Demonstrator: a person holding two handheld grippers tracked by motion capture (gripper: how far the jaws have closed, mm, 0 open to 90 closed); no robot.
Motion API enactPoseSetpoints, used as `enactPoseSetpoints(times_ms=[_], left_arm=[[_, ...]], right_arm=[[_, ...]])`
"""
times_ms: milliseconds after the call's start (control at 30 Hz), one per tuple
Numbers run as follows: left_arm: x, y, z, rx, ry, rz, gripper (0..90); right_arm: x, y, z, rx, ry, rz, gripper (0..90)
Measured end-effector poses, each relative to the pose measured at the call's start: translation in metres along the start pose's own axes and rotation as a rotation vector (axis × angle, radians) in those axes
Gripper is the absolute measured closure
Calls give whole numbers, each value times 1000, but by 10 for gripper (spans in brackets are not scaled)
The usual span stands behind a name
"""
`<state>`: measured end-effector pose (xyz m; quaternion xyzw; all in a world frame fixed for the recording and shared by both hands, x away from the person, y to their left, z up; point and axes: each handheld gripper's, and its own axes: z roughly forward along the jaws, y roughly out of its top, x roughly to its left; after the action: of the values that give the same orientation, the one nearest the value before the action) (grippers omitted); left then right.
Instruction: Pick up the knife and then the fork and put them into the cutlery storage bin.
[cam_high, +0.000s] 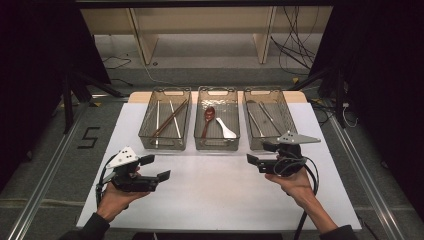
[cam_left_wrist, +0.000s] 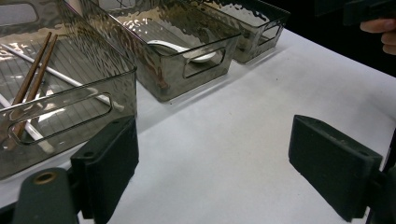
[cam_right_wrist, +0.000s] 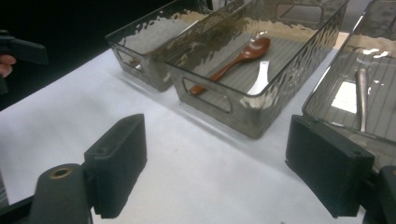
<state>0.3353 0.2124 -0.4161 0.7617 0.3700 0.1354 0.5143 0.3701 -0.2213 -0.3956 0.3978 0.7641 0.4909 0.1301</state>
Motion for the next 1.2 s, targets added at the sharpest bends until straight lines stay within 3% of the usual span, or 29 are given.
enactPoseSetpoints(times_ms=[367,1200], left_arm=[[0,0,0,-1,-2,-3,157],[0,-1,1,8,-7,2,156]], right_arm=[[9,-24,-14,-3,-9,-9,198],[14,-40,-21,5,-48,-12,156]])
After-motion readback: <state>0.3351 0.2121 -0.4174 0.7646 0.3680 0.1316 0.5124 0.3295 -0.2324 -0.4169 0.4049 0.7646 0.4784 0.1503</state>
